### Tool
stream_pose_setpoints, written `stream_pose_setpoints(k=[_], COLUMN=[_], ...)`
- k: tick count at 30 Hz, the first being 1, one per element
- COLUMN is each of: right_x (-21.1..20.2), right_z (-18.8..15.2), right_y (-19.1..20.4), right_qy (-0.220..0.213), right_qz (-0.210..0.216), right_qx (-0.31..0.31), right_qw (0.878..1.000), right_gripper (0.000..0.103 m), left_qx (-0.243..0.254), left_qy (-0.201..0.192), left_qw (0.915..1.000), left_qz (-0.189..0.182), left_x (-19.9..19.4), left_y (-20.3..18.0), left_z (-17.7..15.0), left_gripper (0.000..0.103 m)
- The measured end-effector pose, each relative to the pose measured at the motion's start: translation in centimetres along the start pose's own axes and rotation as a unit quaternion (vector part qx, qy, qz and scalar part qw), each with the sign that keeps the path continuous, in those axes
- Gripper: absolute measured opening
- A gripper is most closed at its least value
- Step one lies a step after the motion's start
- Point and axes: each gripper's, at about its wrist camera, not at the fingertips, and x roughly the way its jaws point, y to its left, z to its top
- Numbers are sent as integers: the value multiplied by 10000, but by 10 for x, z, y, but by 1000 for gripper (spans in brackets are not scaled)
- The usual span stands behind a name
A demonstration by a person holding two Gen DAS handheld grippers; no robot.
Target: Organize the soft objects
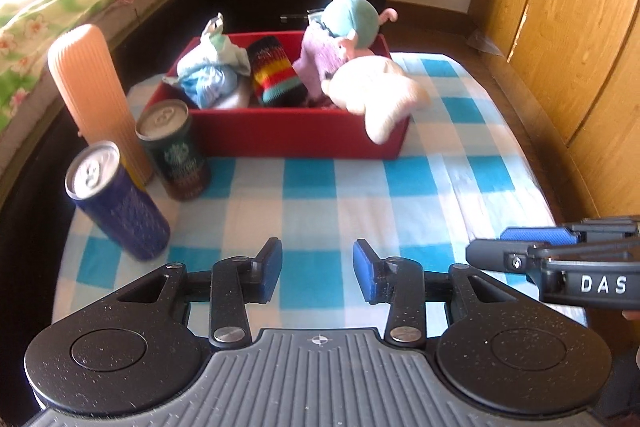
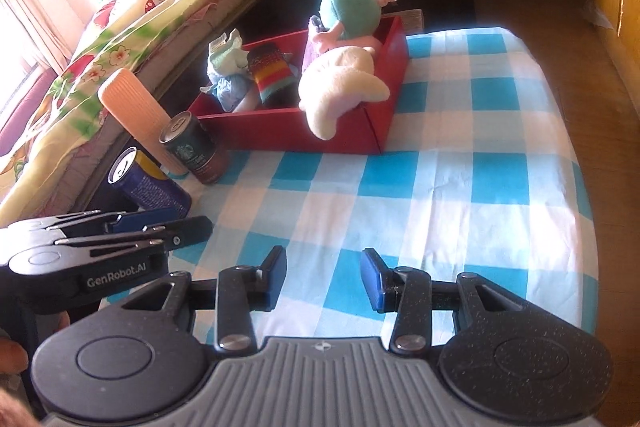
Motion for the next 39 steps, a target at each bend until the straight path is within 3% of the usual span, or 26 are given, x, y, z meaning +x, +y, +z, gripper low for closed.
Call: stream_pose_setpoints(k=[9, 19, 39], right_x=[-13, -14, -10], right_z=[-27, -31, -30], right_y=[8, 11, 8], right_qy=[-43, -184, -249], right_qz=[0, -31, -236], right_qx=[-125, -67, -3], right_qw=[9999, 9998, 9994], right_gripper=[24, 33, 34], left_qx=[-46, -184, -353], left_qy=[25, -16, 193], left_qw=[9999, 9998, 9991], left_qz=[-111, -100, -145], left_x=[-15, -15, -5], left_y=[-4, -2, 0], left_z=[-28, -28, -26], left_gripper=[49, 74, 81])
